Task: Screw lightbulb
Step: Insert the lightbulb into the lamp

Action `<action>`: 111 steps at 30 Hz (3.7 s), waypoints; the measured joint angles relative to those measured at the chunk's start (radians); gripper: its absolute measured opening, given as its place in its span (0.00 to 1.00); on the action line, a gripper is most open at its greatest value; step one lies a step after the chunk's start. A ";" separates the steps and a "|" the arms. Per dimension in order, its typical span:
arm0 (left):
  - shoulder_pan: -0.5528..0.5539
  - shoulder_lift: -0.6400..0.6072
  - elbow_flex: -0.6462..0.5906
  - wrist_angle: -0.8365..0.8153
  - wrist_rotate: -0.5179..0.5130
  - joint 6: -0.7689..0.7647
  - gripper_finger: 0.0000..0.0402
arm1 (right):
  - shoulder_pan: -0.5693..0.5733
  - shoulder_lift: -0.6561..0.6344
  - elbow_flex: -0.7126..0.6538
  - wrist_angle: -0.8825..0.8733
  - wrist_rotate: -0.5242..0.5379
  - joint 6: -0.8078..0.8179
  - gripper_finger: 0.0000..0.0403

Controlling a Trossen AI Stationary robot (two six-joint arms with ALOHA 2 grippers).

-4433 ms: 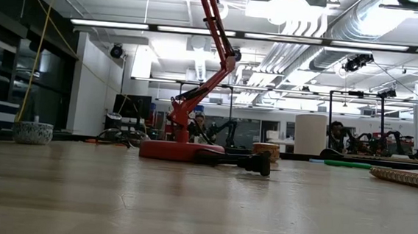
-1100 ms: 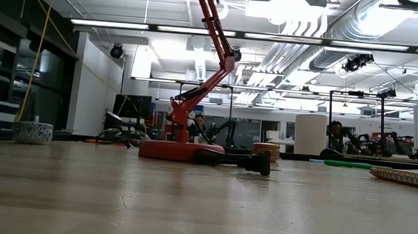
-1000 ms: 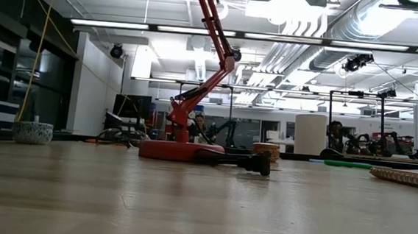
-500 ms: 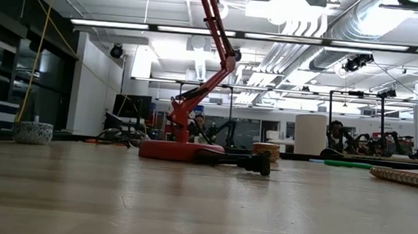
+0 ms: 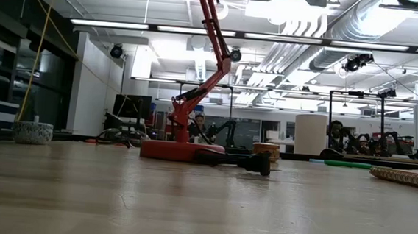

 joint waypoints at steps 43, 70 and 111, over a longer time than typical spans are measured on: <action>0.000 0.033 0.000 0.017 0.011 -0.053 0.26 | -0.011 0.000 -0.001 0.038 -0.108 0.237 0.65; 0.000 0.037 0.000 0.030 0.019 0.034 0.26 | -0.010 0.002 -0.001 0.084 -0.047 0.851 0.65; 0.014 0.034 0.000 0.036 0.095 0.160 0.26 | -0.016 -0.001 0.000 0.075 -0.053 2.556 0.65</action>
